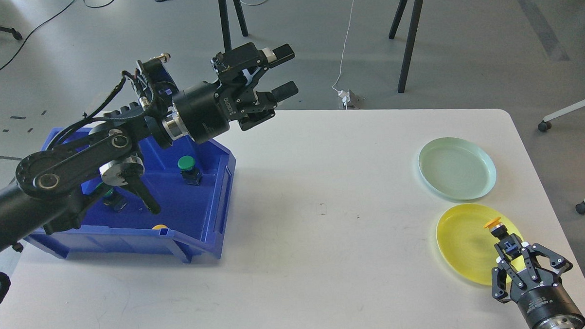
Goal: Pass button and place on color plate
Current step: 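Carry the button with the right gripper down onto the yellow plate, then open the right gripper and raise it off the yellow plate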
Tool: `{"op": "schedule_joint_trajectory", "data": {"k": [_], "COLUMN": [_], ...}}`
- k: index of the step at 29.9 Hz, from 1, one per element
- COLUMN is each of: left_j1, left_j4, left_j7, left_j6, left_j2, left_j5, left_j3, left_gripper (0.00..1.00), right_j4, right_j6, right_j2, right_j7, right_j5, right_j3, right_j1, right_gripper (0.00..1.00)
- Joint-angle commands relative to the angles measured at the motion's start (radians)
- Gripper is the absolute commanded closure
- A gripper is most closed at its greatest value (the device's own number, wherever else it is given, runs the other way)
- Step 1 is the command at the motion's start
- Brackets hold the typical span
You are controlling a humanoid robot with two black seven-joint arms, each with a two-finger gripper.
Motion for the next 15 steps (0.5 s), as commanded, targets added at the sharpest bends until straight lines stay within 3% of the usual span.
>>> {"op": "schedule_joint_trajectory", "data": {"k": [1,8,15], "left_j1": [0.000,0.000,0.001], "left_j4": [0.000,-0.015,-0.020], "left_j7": [0.000,0.000,0.000], "left_j6": [0.000,0.000,0.000], "left_j2": [-0.007,0.024,0.350], "left_j5": [-0.016,-0.025,-0.005], "left_j3": [0.000,-0.011,-0.029], "left_gripper": [0.17,0.13,0.09], "right_j4": [0.005,0.027,0.065], "right_j6": [0.004,0.027,0.154], "right_j2": [0.016,0.027,0.004], "right_j7": [0.003,0.000,-0.014], "right_j5": [0.002,0.009,0.008], "right_j3": [0.003,0.025,0.103], "right_j1": [0.007,0.038,0.133], "right_gripper": [0.42,0.29,0.10]}}
